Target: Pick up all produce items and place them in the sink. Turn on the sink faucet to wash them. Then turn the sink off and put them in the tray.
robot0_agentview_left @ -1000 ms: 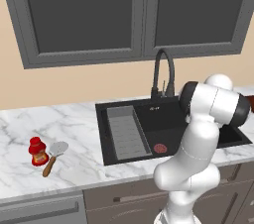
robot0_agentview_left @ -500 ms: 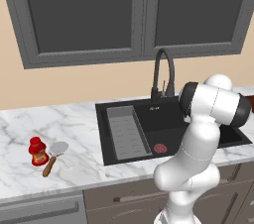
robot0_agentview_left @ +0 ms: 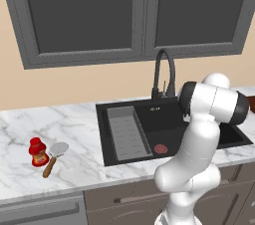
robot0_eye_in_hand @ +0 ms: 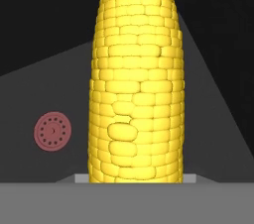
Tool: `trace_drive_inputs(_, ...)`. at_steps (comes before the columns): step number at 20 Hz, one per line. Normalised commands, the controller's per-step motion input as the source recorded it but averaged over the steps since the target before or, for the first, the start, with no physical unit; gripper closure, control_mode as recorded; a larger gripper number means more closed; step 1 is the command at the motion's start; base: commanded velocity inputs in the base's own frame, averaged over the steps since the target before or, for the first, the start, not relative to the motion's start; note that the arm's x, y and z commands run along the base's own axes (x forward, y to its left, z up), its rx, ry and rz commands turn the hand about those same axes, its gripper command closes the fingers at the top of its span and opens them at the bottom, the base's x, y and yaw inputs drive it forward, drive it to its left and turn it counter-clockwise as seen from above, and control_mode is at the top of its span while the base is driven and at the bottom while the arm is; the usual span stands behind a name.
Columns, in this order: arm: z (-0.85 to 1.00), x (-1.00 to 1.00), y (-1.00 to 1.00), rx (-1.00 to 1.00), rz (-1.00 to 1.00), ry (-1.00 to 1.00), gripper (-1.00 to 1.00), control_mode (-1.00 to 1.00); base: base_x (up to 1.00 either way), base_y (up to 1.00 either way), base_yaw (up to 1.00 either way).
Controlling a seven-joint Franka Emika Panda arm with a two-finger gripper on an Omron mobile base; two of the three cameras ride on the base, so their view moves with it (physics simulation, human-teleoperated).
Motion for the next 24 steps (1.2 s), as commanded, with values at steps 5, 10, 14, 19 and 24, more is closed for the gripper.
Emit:
trace_drive_inputs(5,-0.08,0.18,0.00,0.00,0.00,0.00,1.00,-1.00,0.00,0.00,0.00)
trace_drive_inputs(10,-0.15,0.13,0.00,0.04,0.12,-0.01,1.00,-1.00,0.00,0.00,0.00)
trace_drive_inputs(14,-0.17,0.14,0.00,0.04,0.19,-0.02,1.00,-1.00,0.00,0.00,0.00)
trace_drive_inputs(19,-0.22,0.07,-0.14,0.07,0.25,-0.07,1.00,-1.00,0.00,0.00,0.00)
trace_drive_inputs(24,-0.08,0.00,-0.48,0.09,0.24,-0.06,1.00,-1.00,0.00,0.00,0.00)
